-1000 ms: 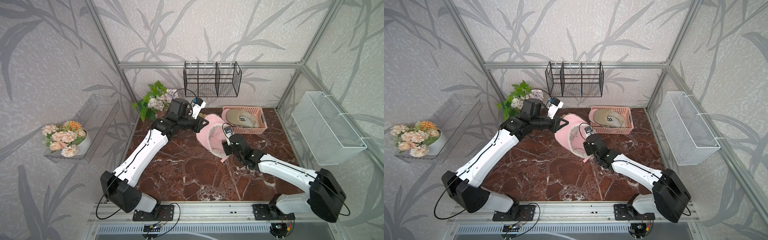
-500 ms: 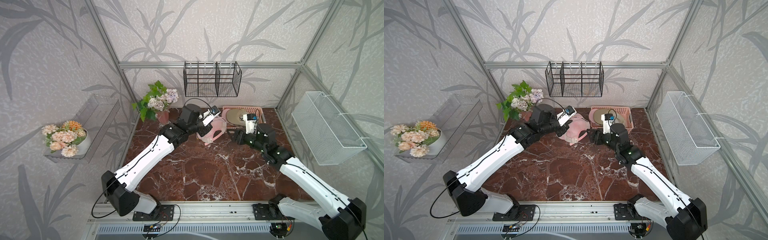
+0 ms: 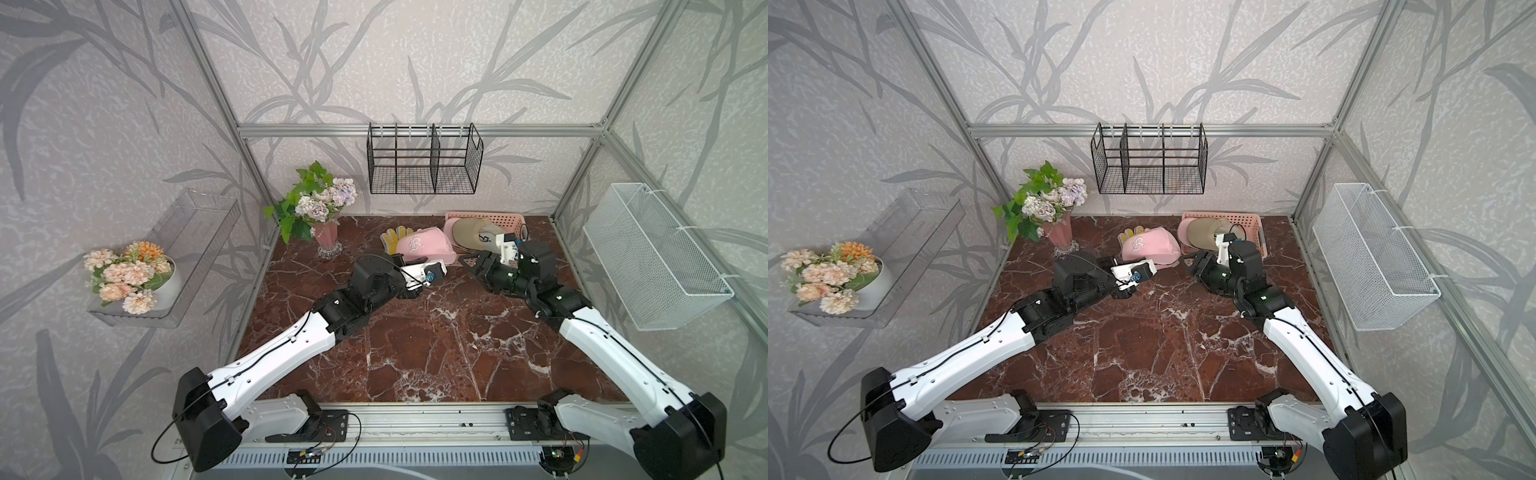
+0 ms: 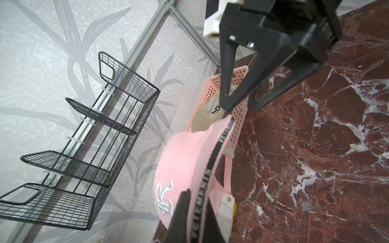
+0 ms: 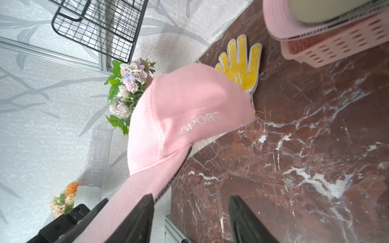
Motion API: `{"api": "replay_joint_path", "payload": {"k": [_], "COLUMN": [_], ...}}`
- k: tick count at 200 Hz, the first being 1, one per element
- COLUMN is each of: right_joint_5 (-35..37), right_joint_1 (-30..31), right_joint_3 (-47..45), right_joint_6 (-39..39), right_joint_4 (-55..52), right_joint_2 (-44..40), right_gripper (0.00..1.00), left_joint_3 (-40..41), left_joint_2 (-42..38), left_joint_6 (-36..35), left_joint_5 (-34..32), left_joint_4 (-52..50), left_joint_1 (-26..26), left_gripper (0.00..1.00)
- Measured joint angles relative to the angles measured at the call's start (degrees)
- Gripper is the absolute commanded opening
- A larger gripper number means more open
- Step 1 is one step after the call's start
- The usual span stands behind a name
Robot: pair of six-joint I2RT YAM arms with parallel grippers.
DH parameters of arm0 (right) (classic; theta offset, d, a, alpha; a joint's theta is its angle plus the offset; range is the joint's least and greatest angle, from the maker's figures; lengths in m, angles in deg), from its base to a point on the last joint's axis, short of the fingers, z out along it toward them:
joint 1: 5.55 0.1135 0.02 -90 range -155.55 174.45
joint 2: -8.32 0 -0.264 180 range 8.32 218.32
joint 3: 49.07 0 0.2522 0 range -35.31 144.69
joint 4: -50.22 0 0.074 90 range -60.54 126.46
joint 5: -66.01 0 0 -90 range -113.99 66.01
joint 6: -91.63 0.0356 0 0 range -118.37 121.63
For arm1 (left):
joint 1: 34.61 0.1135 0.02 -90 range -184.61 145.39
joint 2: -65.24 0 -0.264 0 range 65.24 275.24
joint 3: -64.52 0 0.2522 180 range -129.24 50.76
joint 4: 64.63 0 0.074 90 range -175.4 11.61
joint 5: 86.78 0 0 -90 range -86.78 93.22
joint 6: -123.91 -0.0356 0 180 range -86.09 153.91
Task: Turn the baseball cap inside out
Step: Place the baseball cap at the center of the board.
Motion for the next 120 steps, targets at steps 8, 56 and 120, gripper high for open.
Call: {"api": "replay_joint_path", "payload": {"k": [8,56,120], "right_joint_5": [-0.2,-1.2,-2.2], "right_joint_1": [0.0,0.0,0.0], "right_joint_3": [-0.1,-1.3,-3.1], "right_joint_6": [1.3,5.5,8.6], "right_joint_4": [0.9,5.0,9.6], "right_joint_2": [0.6,2.1,3.9], "right_gripper": [0.57,0.53,0.18], "left_joint_3": [0.8,3.8,5.2], "left_joint_2": [-0.3,-1.2,-1.5], "left_joint_6": [-0.7,-2.5,-3.3], "left_joint_5": [0.0,-0.1,0.0], "left_joint_4": [0.9,4.3,4.9], "left_joint_1": [-0.4,-1.8,-2.8], "left_gripper": [0.0,0.0,0.1]}}
